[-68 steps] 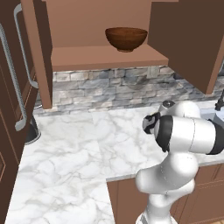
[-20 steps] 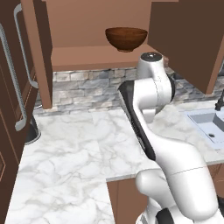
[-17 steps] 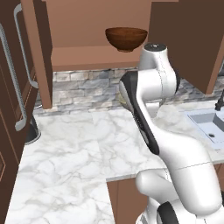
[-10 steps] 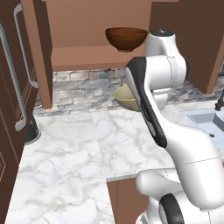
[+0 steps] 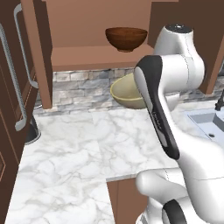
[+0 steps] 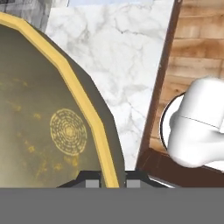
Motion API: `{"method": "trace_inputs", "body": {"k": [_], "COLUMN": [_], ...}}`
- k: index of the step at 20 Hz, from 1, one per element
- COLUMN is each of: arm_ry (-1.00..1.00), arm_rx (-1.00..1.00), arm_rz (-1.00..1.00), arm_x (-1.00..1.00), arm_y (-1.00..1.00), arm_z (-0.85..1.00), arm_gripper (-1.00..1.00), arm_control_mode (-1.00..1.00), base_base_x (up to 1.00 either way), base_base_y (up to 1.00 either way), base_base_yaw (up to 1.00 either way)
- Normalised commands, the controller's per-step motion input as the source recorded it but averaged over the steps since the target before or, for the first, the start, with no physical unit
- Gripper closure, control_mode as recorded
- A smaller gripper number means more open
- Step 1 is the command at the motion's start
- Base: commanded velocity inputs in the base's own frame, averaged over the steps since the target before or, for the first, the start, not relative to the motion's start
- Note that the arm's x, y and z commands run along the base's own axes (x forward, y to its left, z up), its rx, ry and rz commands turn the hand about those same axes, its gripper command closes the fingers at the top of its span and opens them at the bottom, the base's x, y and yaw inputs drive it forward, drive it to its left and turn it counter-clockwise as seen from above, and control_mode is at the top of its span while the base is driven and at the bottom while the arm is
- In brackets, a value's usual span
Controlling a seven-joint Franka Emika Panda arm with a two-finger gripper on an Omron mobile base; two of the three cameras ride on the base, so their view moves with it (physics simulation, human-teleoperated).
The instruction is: Open the cabinet. Pick the bowls from the counter and place them in the cabinet. Then close the cabinet.
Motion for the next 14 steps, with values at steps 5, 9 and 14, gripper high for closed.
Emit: {"method": "trace_inputs", "body": {"k": [5, 9, 14], "arm_ry": [-0.22, -0.19, -0.13], "arm_rx": [0.01, 0.03, 0.13], "arm_rz": [0.09, 0.07, 0.07], "arm_x": [-0.24, -0.27, -0.23], "arm_y": [0.0, 0.0, 0.01], "arm_z": [0.27, 0.25, 0.17], "arm_gripper": [1.0, 1.0, 1.0], "arm_control_mode": [-1.0, -1.0, -1.0], "base_base_x": [0.0, 0.0, 0.0], "base_base_y": [0.0, 0.0, 0.0], "base_base_yaw": [0.0, 0.0, 0.0]}}
